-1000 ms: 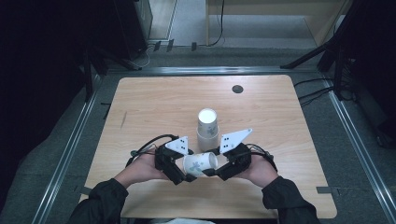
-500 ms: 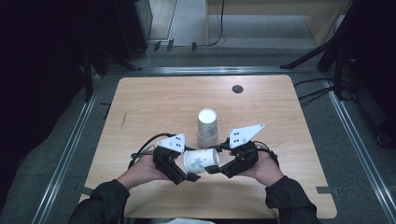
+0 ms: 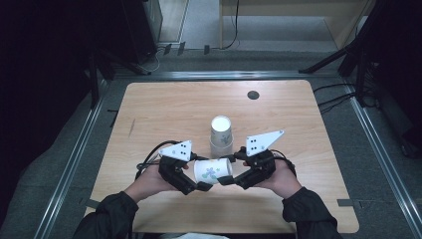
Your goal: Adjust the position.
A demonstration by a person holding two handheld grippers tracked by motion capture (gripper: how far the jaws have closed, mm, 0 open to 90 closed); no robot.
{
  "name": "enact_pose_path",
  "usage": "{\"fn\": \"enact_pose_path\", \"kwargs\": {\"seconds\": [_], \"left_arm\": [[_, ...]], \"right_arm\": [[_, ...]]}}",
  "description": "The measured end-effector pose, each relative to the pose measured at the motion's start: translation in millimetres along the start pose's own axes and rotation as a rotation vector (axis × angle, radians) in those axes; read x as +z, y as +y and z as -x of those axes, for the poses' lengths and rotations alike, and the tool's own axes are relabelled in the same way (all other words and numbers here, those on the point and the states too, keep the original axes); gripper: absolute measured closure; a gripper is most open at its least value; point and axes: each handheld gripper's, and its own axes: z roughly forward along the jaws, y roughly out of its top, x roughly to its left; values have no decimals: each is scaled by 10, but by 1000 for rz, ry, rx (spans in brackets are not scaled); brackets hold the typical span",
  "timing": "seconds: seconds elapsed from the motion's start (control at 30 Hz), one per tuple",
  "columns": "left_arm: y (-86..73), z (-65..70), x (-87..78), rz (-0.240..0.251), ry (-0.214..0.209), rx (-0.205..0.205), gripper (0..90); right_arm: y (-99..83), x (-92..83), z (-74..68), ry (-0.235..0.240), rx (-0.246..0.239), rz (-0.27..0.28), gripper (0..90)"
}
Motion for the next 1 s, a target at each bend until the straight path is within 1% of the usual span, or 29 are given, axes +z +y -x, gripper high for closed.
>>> {"fn": "enact_pose_path", "kwargs": {"seconds": [0.1,0.2,0.27,0.3,0.37,0.4,0.43,0.47,0.53,0.57,0.6,0.63,0.7,0.73,0.8,0.9,0.97,1.0], "left_arm": [[-2,-1,1,-1,0,-2,218],[-1,-2,2,-14,7,3,240],[2,3,2,-16,4,2,243],[1,2,4,-19,9,6,246],[2,1,11,-25,12,6,248],[4,-1,11,-27,15,7,248],[7,-6,9,-30,24,6,248],[9,-14,3,-36,23,2,248],[7,-30,-18,-46,27,-2,248],[6,-40,-30,-53,23,-5,248],[0,-56,-61,-65,27,-4,248],[-7,-67,-87,-70,24,-12,248],[-14,-84,-131,-71,32,-21,251],[-12,-92,-151,-76,30,-20,253],[-6,-95,-175,-83,39,-17,255],[-4,-101,-184,-103,46,-11,259],[-6,-111,-173,-128,47,-14,259],[-7,-119,-158,-144,43,-24,259]], "right_arm": [[1,1,-4,-1,-1,-1,350],[3,8,-12,-10,-5,-9,351],[4,7,-18,-9,-5,-11,352],[3,5,-18,-7,-6,-8,353],[-3,6,-14,-10,-4,-19,349],[-8,8,-8,-7,3,-22,338],[-12,13,-3,-6,7,-22,299],[-17,28,-1,-14,11,-27,255],[-12,49,-4,-20,28,-47,221],[-12,59,-7,-30,21,-55,216],[-14,64,-9,-31,20,-59,216],[-29,73,-4,-46,15,-81,217],[-38,76,1,-53,13,-90,218],[-46,79,9,-57,13,-98,221],[-57,82,18,-64,17,-108,226],[-75,88,27,-83,8,-127,233],[-85,90,30,-89,-1,-136,237],[-89,93,32,-95,-4,-141,237]]}}
